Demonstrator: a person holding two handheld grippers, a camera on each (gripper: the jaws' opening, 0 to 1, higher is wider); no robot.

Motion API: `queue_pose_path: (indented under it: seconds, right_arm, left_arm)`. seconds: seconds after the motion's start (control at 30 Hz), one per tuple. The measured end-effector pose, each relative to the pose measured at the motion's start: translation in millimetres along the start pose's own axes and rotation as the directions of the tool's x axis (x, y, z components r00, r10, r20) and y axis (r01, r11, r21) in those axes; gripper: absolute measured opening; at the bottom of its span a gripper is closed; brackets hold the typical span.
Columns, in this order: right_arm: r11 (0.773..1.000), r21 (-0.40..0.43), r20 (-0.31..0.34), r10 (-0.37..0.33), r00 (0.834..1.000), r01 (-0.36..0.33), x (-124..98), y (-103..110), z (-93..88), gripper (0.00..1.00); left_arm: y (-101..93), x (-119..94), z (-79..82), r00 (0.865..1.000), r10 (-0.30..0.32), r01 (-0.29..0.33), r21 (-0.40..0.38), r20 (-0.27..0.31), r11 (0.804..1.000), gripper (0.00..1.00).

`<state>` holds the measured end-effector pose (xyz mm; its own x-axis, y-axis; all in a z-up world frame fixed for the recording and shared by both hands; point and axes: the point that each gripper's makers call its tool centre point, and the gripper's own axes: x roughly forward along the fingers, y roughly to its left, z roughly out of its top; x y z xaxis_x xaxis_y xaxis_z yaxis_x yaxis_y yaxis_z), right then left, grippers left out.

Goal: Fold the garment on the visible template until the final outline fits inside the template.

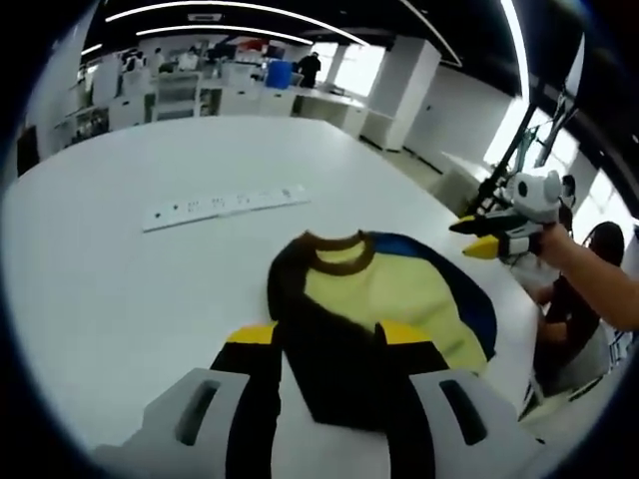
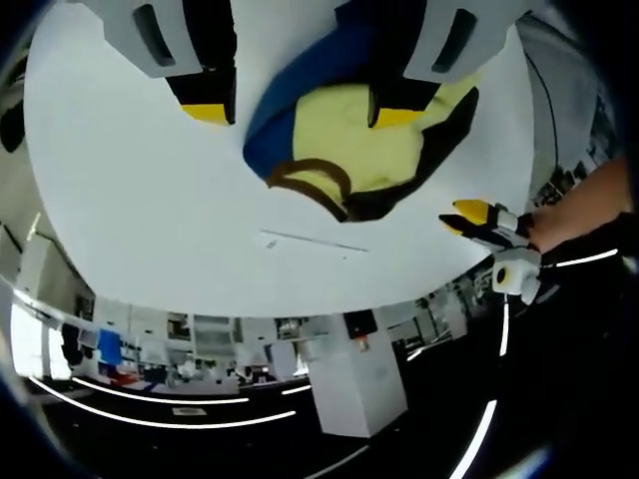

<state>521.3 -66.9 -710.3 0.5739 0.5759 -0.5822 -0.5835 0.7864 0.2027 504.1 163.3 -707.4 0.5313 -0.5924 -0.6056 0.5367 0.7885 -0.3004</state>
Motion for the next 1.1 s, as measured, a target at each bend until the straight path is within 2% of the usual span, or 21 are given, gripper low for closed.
queue_pose_path:
  seconds: [0.27,0.67,1.0,1.1]
  right_arm:
    - [1.000,0.002,0.004,0.013,1.000,-0.013,-5,10,-4.6,0.50]
    - [1.000,-0.001,-0.007,0.026,1.000,-0.026,-13,21,-16.7,0.49]
    - [0.998,0.029,-0.016,0.051,0.999,-0.050,-17,30,-35.2,0.50]
    - [0.998,0.037,-0.026,0.060,0.998,-0.059,-16,32,-44.1,0.50]
  left_arm:
    - [-3.4,-7,-11.1,1.000,0.000,0.000,-0.005,-0.008,1.000,0.32]
    - [-10.7,-6,-39.4,0.999,-0.005,0.004,-0.020,-0.053,1.000,0.30]
    - [-25.1,1,-64.7,0.994,-0.031,0.027,-0.033,-0.105,0.999,0.28]
    - [-23.4,4,-71.1,0.993,-0.026,0.023,-0.030,-0.114,0.999,0.28]
